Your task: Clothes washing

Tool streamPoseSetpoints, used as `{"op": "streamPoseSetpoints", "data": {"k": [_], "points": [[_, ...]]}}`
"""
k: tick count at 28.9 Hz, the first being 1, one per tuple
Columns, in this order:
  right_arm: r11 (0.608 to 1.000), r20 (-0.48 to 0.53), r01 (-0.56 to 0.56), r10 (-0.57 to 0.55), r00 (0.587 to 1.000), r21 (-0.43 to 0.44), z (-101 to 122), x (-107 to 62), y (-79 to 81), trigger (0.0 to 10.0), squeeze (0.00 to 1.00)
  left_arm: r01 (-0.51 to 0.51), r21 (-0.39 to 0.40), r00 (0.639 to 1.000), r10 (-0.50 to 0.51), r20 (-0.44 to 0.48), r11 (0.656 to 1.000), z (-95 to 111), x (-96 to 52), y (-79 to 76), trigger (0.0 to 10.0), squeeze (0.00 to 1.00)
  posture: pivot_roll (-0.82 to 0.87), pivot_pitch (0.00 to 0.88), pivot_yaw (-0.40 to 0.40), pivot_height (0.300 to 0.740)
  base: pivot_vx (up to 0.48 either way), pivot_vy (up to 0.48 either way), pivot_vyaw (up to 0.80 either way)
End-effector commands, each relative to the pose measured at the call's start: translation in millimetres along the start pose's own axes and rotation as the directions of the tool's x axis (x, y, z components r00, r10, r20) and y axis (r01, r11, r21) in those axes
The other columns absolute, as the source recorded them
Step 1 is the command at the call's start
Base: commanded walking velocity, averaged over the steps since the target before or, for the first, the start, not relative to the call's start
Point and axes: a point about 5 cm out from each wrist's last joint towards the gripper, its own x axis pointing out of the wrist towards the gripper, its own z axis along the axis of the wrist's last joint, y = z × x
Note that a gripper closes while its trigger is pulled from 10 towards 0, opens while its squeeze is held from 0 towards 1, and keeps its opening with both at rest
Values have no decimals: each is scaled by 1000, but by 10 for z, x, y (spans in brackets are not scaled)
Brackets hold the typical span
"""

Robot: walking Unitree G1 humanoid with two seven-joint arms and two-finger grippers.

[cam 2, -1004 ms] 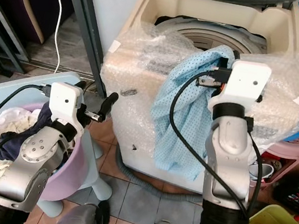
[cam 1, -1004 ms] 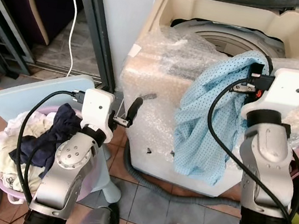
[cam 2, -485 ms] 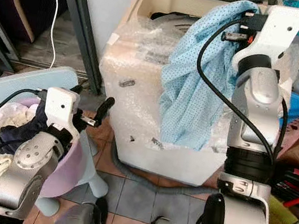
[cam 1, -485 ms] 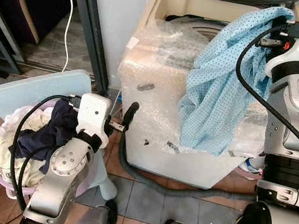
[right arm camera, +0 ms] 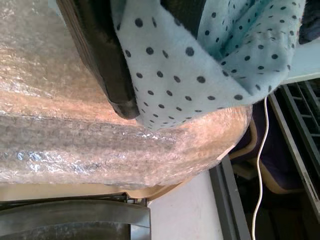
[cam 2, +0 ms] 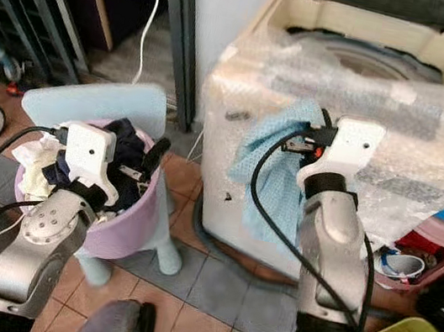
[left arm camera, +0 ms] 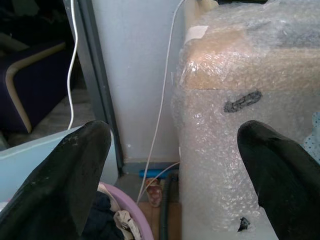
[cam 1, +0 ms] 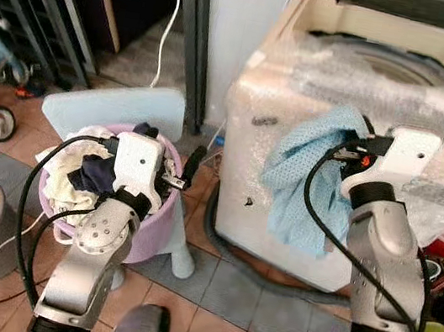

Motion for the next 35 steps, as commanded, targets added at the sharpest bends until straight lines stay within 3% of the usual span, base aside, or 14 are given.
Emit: {"op": "streamPoseSetpoints", "data": {"k": [1,9,16,29,33,35], "points": [[1000,70,-2,3,998,-12,128,-38,71,10000,0,-2,5,1000,2,-14,1000,-52,38,-18,10000,0,-113,23,96,740,0,0,0],[1000,47,14,-14,999,8,-43,-73,184,10000,0,12,4,998,-11,-63,1000,-261,185,-10,10000,0,-132,0,119,740,0,0,0],[999,47,36,-37,998,8,-58,-31,162,10000,0,52,9,998,-52,22,999,-95,342,-24,10000,0,-130,0,126,740,0,0,0],[992,134,-15,32,990,-126,124,41,209,10000,0,50,-2,997,-50,61,999,-101,228,-82,10000,0,-113,0,89,740,298,0,0],[995,124,-3,15,992,-96,127,79,175,10000,0,33,-5,998,-32,47,999,-142,210,-104,10000,0,-88,0,33,740,75,0,0],[996,76,-16,22,997,-87,40,83,170,10000,0,8,-5,998,-8,58,1000,-144,214,-110,10000,0,-57,0,-52,740,0,0,0]]}}
